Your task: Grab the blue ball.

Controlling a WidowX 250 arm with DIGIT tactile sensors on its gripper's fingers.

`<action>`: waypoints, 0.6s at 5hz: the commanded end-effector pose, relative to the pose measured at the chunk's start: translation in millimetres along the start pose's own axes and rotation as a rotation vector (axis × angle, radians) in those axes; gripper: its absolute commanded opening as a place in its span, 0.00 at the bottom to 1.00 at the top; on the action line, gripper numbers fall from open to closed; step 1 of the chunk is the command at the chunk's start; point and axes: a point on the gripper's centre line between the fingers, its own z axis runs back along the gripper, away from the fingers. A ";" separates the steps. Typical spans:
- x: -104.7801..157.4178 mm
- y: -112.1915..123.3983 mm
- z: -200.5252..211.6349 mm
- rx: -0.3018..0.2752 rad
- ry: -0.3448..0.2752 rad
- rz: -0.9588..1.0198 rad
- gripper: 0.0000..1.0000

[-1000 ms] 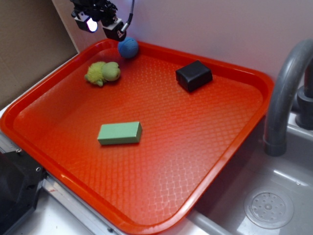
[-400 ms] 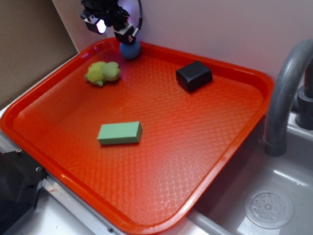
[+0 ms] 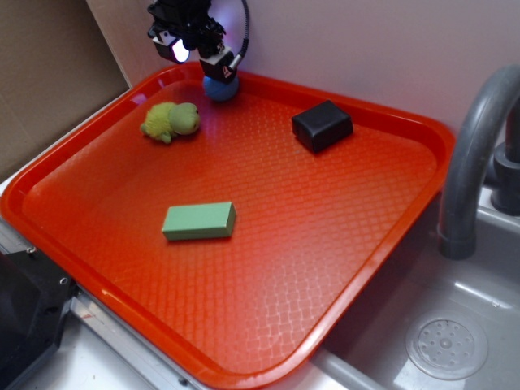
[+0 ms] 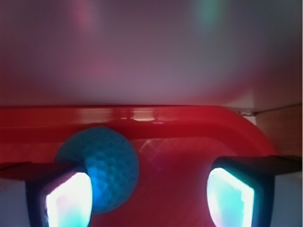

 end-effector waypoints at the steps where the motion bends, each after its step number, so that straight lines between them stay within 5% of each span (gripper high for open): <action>1: 7.5 -23.1 33.9 -0.014 -0.041 -0.108 1.00; 3: 7.7 -38.9 37.4 -0.053 -0.036 -0.122 1.00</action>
